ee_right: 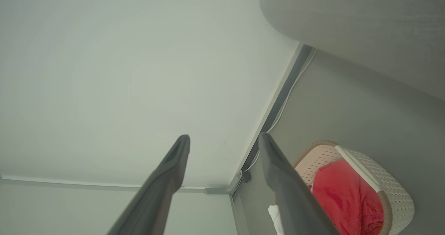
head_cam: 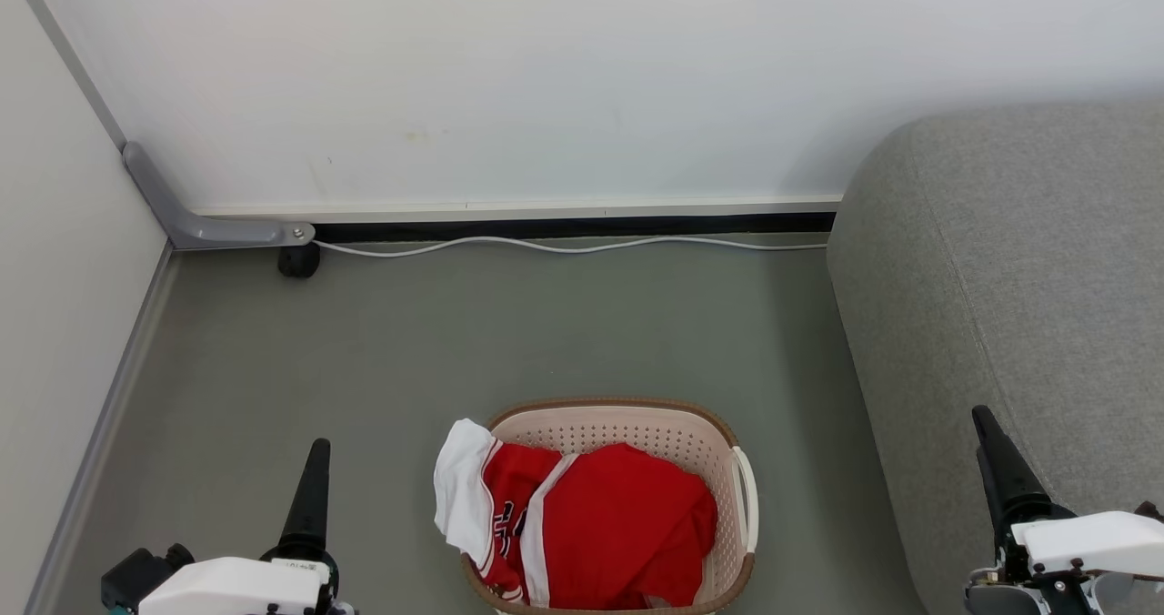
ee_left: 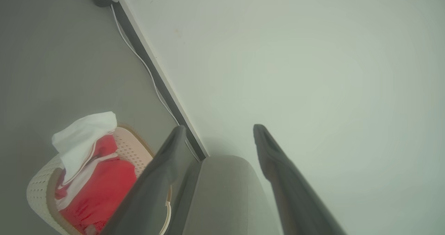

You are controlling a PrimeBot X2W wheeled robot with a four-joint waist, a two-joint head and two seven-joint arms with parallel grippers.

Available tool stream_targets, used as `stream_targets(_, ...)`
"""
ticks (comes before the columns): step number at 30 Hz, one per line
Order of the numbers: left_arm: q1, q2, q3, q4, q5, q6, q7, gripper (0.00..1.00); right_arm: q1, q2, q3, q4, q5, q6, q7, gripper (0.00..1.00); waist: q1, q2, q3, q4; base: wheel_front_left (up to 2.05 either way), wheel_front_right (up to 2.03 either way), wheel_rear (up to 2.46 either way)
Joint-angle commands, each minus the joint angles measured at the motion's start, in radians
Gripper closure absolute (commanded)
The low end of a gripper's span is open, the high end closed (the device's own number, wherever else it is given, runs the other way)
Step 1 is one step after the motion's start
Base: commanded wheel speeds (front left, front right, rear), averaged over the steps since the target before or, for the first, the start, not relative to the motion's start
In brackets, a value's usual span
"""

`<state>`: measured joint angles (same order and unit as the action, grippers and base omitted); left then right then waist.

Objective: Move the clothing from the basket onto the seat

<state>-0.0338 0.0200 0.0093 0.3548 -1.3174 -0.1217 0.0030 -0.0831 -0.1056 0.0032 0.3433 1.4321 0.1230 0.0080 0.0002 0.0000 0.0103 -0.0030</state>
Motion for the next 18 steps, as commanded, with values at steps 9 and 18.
stream_targets(9,-0.069,0.015,-0.011,-0.023,0.171,-0.003,-0.031,0.0,-0.066,-0.041,0.031,-0.007,-0.137,0.005,-0.037,0.0,-0.0002,0.0,-0.001,-0.001,0.0,0.0,0.0)
stream_targets(18,-0.08,0.017,-0.025,-0.016,0.317,-0.004,-0.058,0.0,-0.086,-0.059,0.05,0.007,-0.264,0.005,-0.063,0.0,-0.0002,0.0,-0.001,-0.001,0.0,0.0,0.0)
